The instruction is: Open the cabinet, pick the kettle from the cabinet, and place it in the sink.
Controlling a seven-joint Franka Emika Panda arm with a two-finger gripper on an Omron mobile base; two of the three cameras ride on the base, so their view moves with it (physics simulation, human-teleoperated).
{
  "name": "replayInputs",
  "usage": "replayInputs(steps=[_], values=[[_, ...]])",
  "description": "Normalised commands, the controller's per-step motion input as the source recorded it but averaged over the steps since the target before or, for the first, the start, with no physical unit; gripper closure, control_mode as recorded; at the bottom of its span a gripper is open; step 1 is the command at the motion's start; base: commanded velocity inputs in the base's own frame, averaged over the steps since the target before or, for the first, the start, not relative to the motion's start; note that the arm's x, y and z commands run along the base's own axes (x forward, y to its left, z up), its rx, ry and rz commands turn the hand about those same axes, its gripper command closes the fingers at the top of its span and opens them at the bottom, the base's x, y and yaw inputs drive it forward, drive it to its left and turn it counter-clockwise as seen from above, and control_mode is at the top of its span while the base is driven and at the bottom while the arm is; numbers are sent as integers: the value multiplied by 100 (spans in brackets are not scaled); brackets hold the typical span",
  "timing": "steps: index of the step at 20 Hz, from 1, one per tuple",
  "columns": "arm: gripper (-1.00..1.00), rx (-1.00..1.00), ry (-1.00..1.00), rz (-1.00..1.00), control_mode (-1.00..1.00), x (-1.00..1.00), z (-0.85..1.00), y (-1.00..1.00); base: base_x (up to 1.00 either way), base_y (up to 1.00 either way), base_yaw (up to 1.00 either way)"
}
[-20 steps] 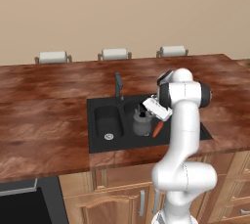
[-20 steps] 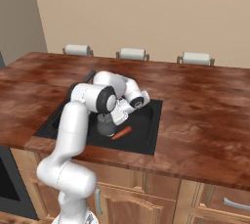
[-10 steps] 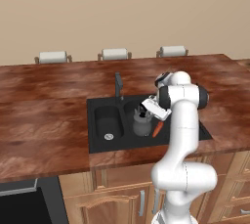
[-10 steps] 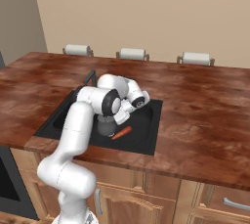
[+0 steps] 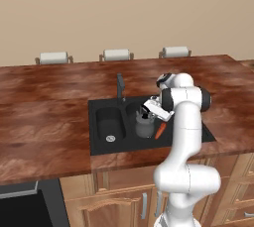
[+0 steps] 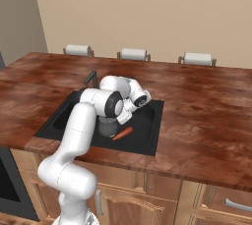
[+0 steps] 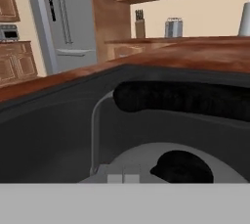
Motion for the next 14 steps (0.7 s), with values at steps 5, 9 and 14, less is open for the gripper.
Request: replayInputs(steps=[5,9,14], values=[[-100,0,0,1,-100,-9,-15,-1,0,0,0],[-100,4,0,0,-100,-9,-6,-4,0,0,0],[-100,7,0,0,-100,-1,0,-6,0,0,0]])
